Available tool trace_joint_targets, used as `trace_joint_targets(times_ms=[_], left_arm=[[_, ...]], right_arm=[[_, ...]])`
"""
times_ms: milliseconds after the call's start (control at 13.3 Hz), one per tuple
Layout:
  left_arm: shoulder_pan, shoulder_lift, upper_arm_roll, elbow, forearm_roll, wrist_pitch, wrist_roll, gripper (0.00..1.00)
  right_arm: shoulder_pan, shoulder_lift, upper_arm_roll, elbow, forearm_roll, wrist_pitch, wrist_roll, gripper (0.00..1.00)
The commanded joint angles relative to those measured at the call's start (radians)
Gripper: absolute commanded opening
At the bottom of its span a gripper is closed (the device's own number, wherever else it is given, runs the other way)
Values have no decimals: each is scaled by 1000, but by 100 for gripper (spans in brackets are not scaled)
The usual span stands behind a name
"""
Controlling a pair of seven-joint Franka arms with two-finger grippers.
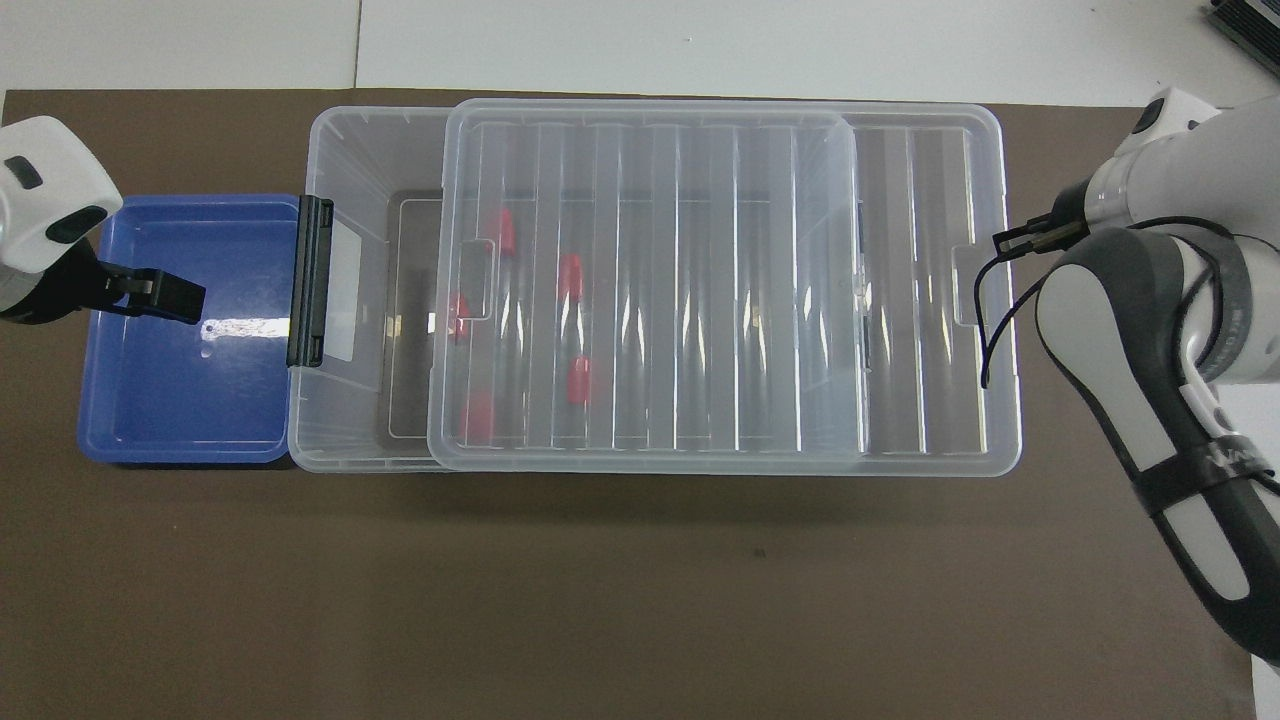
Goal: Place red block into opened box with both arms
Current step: 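Slide the clear lid back over the box with the right gripper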
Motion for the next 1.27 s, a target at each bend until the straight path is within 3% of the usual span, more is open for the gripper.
trace_joint_targets(times_ms=[0,225,375,1199], left_arm=[[18,-14,-5,-9,-18,2,18,100],[18,-17,-8,-8,-35,15,17,100],[20,-20,-6,-5,-131,8,-8,100],[9,-26,-8,-9,-135,14,-23,100]], right_arm=[[25,1,5,-6,28,13,49,0],[62,1,5,-9,28,14,104,0],[89,0,5,-9,28,14,149,0],[160,0,7,-19,67,16,209,0]])
